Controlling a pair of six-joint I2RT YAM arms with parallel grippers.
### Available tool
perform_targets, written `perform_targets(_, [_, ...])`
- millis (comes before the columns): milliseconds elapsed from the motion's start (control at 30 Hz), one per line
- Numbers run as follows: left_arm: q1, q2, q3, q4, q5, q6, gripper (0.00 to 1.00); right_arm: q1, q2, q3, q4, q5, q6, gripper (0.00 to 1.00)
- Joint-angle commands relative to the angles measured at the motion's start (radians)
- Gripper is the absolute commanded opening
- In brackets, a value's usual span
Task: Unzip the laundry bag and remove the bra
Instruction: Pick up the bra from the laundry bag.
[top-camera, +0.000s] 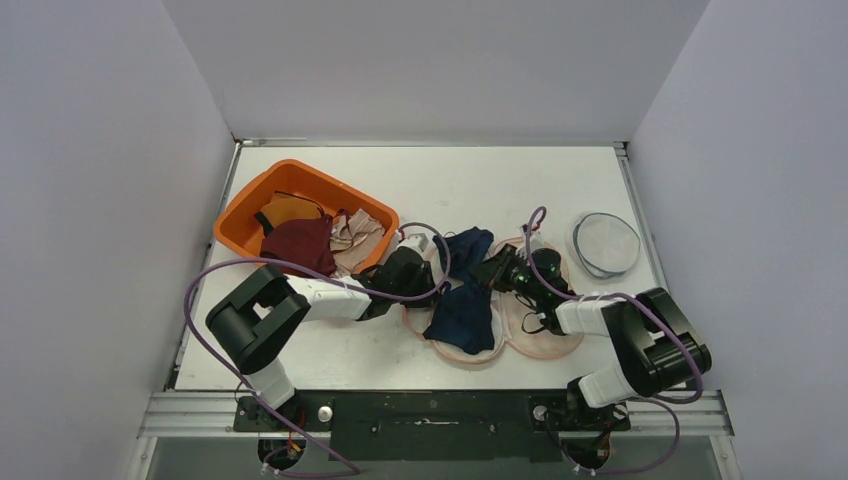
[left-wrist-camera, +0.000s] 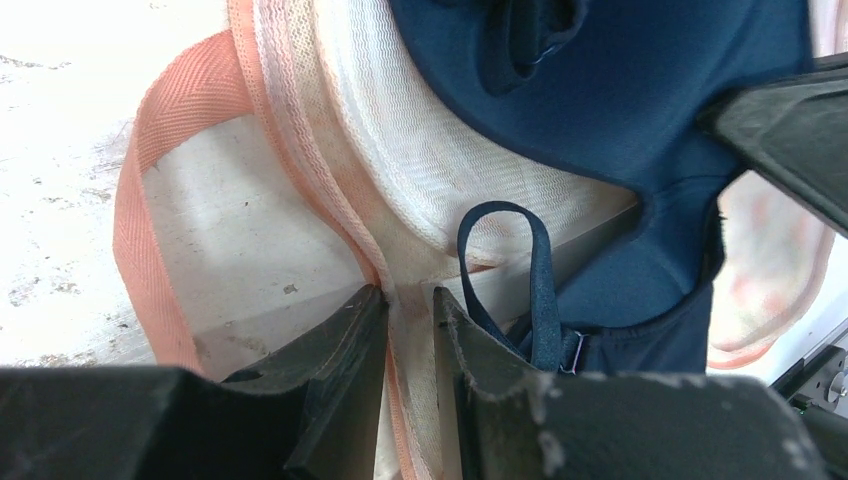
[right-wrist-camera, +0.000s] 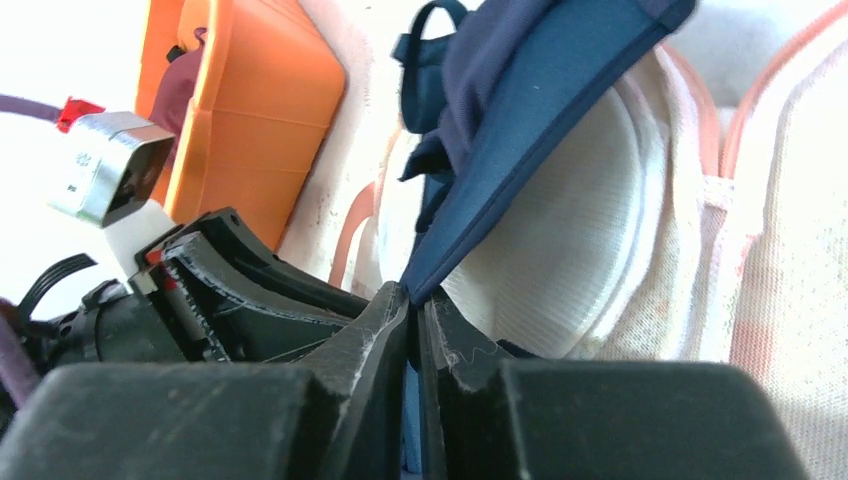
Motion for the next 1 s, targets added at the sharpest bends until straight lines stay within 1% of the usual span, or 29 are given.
perform_targets(0, [0.0, -0.017, 0.03, 0.001, 0.009, 0.011, 0.22, -0.006, -0.102, 0.001, 0.038, -0.004, -0.09, 0.06])
perform_targets(133, [0.008, -0.071, 0.02, -0.02, 0.007, 0.003, 0.23, -0.007, -0.209, 0.001, -0.062, 0.026, -0.184, 0.05])
perform_targets(267, [0.012, -0.151, 0.025, -0.071, -0.03, 0.018, 0.29, -0.002, -0.295, -0.036, -0.098, 0.062, -0.284, 0.05])
perform_targets(367, [0.023, -0.201, 0.035, -0.123, -0.051, 0.029, 0.37, -0.001, -0.316, -0.077, -0.057, 0.075, -0.298, 0.05])
perform_targets(533, [0.04, -0.309, 0.037, -0.179, -0.075, 0.026, 0.52, 0.003, -0.367, -0.097, -0.021, 0.031, -0.266, 0.05])
perform_targets(567, [0.043, -0.33, 0.037, -0.196, -0.078, 0.024, 0.55, 0.004, -0.384, -0.092, -0.027, 0.023, -0.263, 0.05])
perform_targets(667, [0.059, -0.394, 0.029, -0.221, -0.072, 0.005, 0.7, 0.004, -0.433, -0.068, -0.052, -0.01, -0.253, 0.05])
perform_targets(700, [0.067, -0.417, 0.021, -0.209, -0.058, 0.001, 0.74, 0.003, -0.445, -0.06, -0.058, -0.025, -0.25, 0.05])
perform_targets(800, [0.1, -0.481, -0.041, -0.065, 0.058, -0.004, 0.88, 0.002, -0.486, -0.05, -0.077, -0.066, -0.234, 0.05])
perform_targets(833, [0.112, -0.498, -0.066, -0.005, 0.111, -0.006, 0.98, 0.001, -0.495, -0.053, -0.077, -0.079, -0.223, 0.05])
perform_targets(967, [0.131, -0.496, -0.144, 0.248, 0.344, -0.012, 0.96, 0.0, -0.52, -0.087, -0.05, -0.107, -0.169, 0.05])
